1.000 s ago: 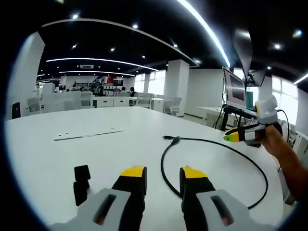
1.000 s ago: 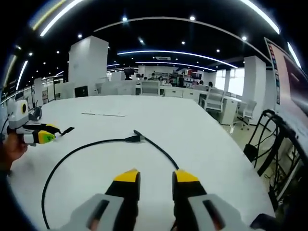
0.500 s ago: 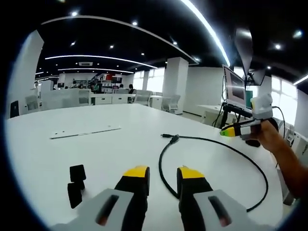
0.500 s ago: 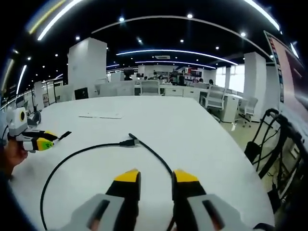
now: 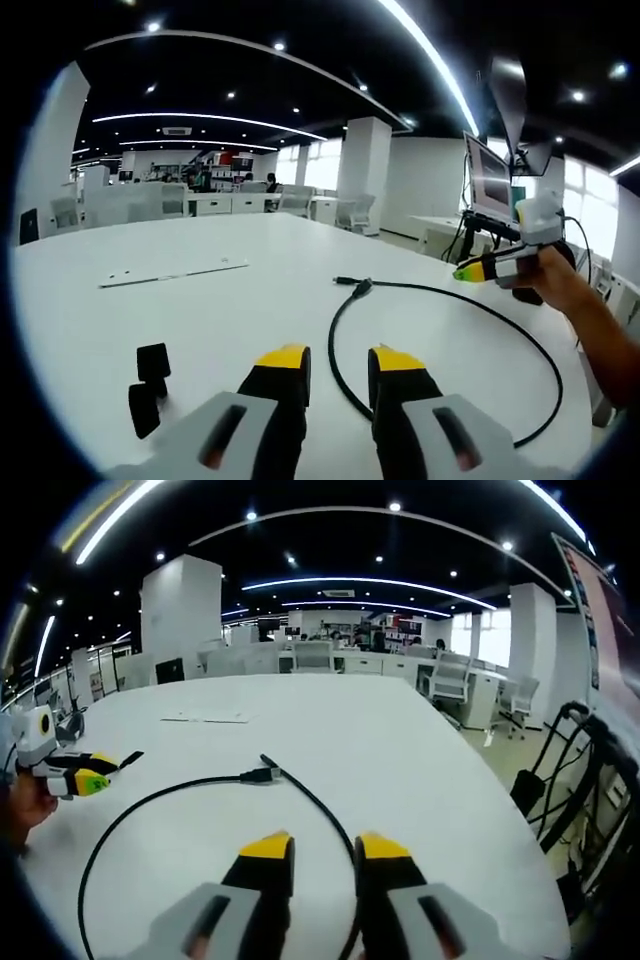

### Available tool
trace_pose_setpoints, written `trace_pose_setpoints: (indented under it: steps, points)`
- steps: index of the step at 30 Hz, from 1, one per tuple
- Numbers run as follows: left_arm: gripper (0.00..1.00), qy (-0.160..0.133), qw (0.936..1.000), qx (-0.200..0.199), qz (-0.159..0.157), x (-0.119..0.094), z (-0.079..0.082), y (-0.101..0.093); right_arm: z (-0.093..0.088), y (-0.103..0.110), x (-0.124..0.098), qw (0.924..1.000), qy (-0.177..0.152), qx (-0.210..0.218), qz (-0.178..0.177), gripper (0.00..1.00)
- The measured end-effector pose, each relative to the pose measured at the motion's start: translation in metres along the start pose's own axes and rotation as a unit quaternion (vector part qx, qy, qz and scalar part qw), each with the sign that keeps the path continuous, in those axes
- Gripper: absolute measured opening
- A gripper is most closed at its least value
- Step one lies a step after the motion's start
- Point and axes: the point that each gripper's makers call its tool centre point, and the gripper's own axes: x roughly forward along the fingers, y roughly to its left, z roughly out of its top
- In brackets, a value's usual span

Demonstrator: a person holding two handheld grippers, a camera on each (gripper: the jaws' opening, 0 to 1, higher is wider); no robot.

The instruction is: Find the charging cable on the desk, coil it up and secure with Velcro.

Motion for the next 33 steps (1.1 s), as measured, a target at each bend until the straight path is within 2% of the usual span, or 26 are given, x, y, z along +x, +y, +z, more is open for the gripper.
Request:
trace_pose_setpoints:
  steps: [3,6,12,21,33]
  points:
    - [0.24,0.005,1.0000,-0.002,0.003,0.001,-0.002,0.001,-0.002,-0.001,0.002,1.0000,0.003,0.003,0.003,0.26]
    - [0.24,0.005,0.9998,0.014,0.014,0.003,-0.001,0.004,-0.003,-0.002,0.004,1.0000,0.005,0.004,0.004,0.26]
    - [0.23,0.006,0.9999,0.008,0.006,0.010,0.001,-0.001,-0.002,-0.004,0.010,0.9999,0.010,0.006,0.008,0.25]
    - [0.22,0.022,0.9997,0.002,0.008,0.021,-0.010,0.000,-0.004,-0.008,0.020,0.9997,0.020,0.006,0.011,0.24]
    - [0.22,0.031,0.9991,0.021,0.017,0.039,-0.012,0.006,-0.005,-0.015,0.032,0.9995,0.028,0.009,0.013,0.22]
